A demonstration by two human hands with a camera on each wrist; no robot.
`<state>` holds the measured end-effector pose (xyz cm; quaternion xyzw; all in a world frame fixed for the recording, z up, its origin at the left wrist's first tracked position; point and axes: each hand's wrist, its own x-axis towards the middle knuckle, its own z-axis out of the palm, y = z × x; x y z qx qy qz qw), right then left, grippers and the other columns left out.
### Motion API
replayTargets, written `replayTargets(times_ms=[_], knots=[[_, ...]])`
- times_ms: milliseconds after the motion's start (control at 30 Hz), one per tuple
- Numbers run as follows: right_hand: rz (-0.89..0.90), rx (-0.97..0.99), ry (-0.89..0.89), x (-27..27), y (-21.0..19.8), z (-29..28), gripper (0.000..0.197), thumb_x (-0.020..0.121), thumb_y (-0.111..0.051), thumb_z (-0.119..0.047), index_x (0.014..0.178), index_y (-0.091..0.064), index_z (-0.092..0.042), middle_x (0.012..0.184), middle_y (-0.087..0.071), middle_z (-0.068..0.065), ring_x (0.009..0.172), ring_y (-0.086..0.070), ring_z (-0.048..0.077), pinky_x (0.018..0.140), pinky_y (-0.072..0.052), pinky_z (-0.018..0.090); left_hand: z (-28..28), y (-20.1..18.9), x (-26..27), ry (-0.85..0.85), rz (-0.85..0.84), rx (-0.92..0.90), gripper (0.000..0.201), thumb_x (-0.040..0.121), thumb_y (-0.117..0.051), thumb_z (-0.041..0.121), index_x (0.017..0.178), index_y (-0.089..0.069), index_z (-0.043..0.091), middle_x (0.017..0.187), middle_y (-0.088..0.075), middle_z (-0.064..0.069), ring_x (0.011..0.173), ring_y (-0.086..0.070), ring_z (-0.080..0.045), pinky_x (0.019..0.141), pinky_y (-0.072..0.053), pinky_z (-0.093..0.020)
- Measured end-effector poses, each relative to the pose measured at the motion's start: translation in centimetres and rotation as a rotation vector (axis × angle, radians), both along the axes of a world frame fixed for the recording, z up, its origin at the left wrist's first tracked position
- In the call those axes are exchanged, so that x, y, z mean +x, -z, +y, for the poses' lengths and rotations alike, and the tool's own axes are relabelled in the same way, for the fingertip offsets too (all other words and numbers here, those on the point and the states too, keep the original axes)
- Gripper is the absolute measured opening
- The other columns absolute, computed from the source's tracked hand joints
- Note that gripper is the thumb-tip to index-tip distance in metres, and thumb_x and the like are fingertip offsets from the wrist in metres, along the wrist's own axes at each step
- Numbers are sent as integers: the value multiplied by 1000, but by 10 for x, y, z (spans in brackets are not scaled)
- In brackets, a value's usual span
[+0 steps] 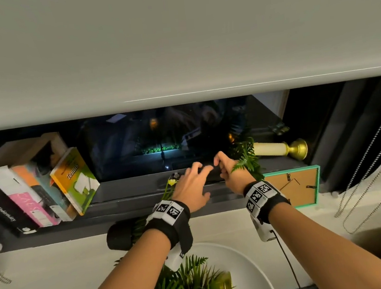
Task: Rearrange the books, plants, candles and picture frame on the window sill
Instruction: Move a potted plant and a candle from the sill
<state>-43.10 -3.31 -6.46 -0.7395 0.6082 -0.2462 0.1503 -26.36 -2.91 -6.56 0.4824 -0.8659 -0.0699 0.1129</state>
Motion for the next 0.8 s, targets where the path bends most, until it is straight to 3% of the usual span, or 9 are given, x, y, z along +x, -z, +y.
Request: replayTargets(times_ms=[100, 167, 267, 400, 500, 600, 700, 800], knots=[[6, 73, -48, -4, -3, -2, 47, 77, -45, 13, 112, -43, -19, 92, -57, 6, 82, -57, 19, 78, -50, 32, -3, 7, -9, -38, -49, 34, 77, 84, -66, 22, 148, -24, 26, 155, -17, -8, 137, -27, -32, 108, -35, -45], [31, 86, -53, -8, -8, -2, 42, 81, -48, 7, 113, -46, -21, 98, -60, 6, 90, -60, 20, 83, -52, 32, -5, 10, -9, -63, -47, 28, 78, 84, -66, 22, 149, -22, 27, 157, -14, -6, 140, -23, -30, 111, -29, -46], [-137, -107, 4, -21, -32, 8, 22, 83, -54, 0, 97, -59, -16, 85, -65, 0, 76, -63, 14, 73, -50, 23, -7, 12, -7, -68, -25, 13, 81, 83, -66, 21, 150, -20, 26, 155, -18, -3, 137, -28, -28, 111, -30, -44], [-456, -503, 251, -53, -58, 21, 7, 76, -55, -7, 77, -61, -12, 67, -60, 2, 60, -53, 11, 61, -45, 23, -7, 12, -9, -89, -14, 14, 84, 83, -65, 18, 152, -16, 27, 153, -21, -4, 134, -31, -29, 109, -32, -43], [-472, -534, 545, -73, -49, 14, 5, 80, -54, -10, 83, -58, -11, 71, -59, 4, 65, -54, 17, 66, -47, 32, -5, 12, -15, -112, -16, 2, 82, 84, -64, 18, 151, -17, 26, 151, -22, -5, 134, -30, -30, 109, -31, -42], [-332, -391, 700, -92, -28, -6, 17, 80, -56, -8, 97, -57, -10, 97, -62, 11, 87, -61, 29, 78, -49, 38, -3, 11, -20, -117, -35, -44, 82, 85, -62, 18, 151, -15, 26, 150, -22, -8, 135, -29, -30, 109, -31, -41], [-28, -27, 603, -103, -7, -26, 48, 76, -64, -5, 122, -50, -9, 123, -49, 17, 112, -51, 39, 91, -47, 46, 0, 11, -28, -71, -66, -96, 87, 83, -62, 13, 151, -12, 32, 154, -14, -13, 137, -24, -35, 110, -31, -47], [248, 106, 555, -99, 6, -38, 60, 81, -62, -7, 136, -39, -17, 134, -42, 12, 125, -37, 40, 100, -37, 51, 2, 12, -38, -76, -132, -55, 82, 83, -61, 9, 149, -19, 33, 158, 2, -16, 144, -9, -42, 114, -24, -57]])
